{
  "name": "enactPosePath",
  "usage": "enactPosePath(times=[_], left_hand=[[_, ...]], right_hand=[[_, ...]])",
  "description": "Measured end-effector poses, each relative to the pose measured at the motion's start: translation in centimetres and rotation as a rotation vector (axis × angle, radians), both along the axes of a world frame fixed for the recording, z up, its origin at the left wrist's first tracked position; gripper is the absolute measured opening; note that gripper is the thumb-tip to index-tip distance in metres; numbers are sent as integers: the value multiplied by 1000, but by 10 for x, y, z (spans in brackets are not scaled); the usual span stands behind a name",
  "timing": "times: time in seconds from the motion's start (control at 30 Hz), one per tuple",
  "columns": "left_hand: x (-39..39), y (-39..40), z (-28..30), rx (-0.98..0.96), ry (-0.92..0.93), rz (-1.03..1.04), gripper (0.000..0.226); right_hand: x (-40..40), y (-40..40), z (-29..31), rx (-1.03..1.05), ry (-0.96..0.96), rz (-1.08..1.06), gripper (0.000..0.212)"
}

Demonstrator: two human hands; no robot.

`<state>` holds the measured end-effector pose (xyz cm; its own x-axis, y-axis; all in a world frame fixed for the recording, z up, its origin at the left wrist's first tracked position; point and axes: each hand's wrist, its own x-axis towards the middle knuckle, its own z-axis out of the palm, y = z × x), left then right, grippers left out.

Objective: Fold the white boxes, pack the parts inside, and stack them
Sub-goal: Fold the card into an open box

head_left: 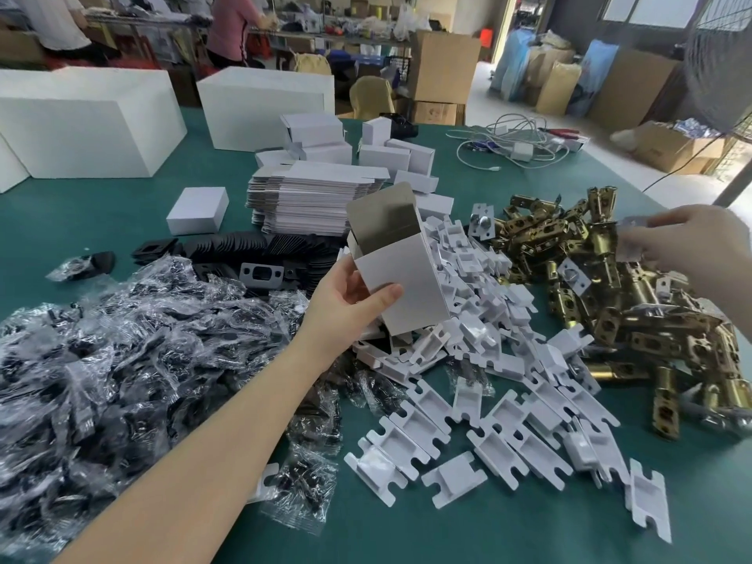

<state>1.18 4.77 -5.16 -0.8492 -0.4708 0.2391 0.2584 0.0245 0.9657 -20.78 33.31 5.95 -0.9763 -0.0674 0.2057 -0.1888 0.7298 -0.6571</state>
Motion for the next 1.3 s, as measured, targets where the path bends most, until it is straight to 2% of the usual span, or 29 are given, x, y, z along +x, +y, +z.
enactPosePath(times=[0.07, 0.13, 0.27, 0.37, 0.43, 0.53, 0.63, 0.67, 0.73, 0.8, 0.87, 0.97, 1.2, 1.3], left_hand=[[0, -1, -1, 1, 3, -2, 41], [0, -1, -1, 1, 4, -6, 40], [0, -2, -2, -7, -1, -4, 39], [0, -2, -2, -15, -2, 2, 40], [0, -2, -2, -17, 3, 3, 40], [0, -1, -1, -12, 3, 4, 41], [0, -1, -1, -2, -2, 5, 42], [0, -1, -1, -1, -4, 4, 42], [-1, -1, -1, 0, -5, -1, 43], [-1, -1, -1, 8, 1, -4, 44], [-1, -1, -1, 21, 8, -9, 45], [0, -1, -2, 27, 18, -20, 46], [0, -1, -1, 48, 35, -30, 53], [0, -1, 0, 49, 55, -27, 47]], right_hand=[[2, 0, 5, -116, -23, 12, 24], [7, 0, 8, -99, 43, 87, 19], [26, 6, -6, 413, 464, 359, 13], [36, 9, -29, 636, 607, 548, 12], [41, 3, -43, 839, 576, 582, 17], [36, -12, -50, 1046, 351, 552, 30], [19, -22, -28, 899, -77, 662, 50], [14, -25, -20, 812, -126, 664, 50], [6, -37, -14, 676, 30, 601, 38], [6, -54, -18, 694, 175, 600, 29], [13, -71, -27, 825, 174, 655, 34], [17, -83, -36, 990, 199, 618, 39], [3, -65, -19, 901, 149, 656, 42], [5, -39, -2, 737, 43, 653, 51]])
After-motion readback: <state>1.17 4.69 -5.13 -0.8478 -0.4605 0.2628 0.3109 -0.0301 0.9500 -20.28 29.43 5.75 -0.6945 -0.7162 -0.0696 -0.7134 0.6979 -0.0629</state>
